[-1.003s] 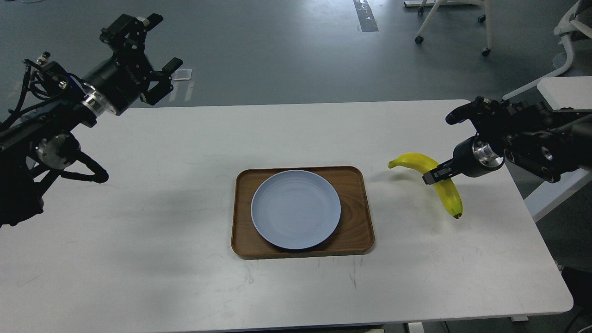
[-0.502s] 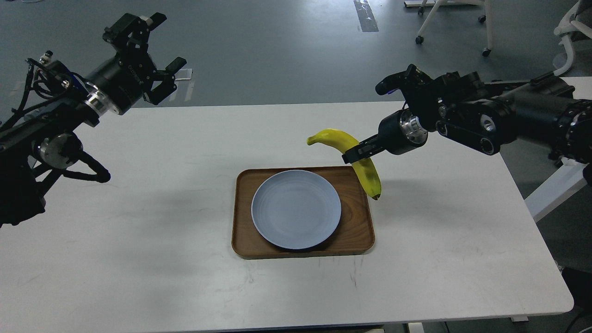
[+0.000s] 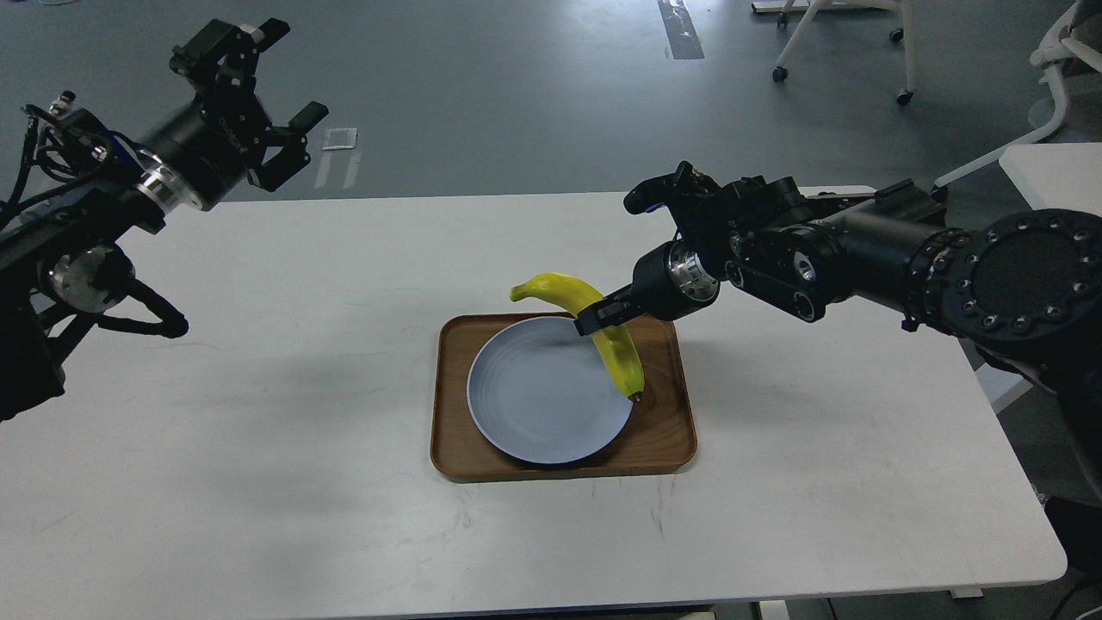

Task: Place banana on plate with both arms
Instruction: 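Lower the banana onto the plate, open the right gripper, withdraw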

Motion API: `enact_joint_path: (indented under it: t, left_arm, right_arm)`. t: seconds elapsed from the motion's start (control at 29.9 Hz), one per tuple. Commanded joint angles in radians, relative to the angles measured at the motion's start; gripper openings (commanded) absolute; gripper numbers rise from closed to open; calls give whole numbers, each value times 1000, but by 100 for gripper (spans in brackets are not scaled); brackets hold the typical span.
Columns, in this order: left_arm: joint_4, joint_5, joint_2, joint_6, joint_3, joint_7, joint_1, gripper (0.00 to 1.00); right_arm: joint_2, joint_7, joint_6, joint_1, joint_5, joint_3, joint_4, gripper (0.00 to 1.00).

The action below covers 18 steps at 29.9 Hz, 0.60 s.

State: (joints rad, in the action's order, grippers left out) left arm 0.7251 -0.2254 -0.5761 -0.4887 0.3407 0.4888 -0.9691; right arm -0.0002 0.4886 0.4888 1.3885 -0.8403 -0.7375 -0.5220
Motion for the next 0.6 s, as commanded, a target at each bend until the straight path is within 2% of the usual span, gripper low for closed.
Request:
enact_joint_path:
  t: [0.0, 0.43, 0.57]
  left_arm:
    - [0, 0, -4, 0, 3, 0, 1, 98]
    - [-1, 0, -4, 0, 21, 0, 9, 98]
    - [0, 0, -17, 0, 21, 0, 12, 98]
  right_arm:
    - [0, 0, 0, -9, 4, -7, 7, 25]
    - [0, 0, 0, -20, 113, 3, -6, 25]
    - [0, 0, 0, -26, 113, 6, -26, 30]
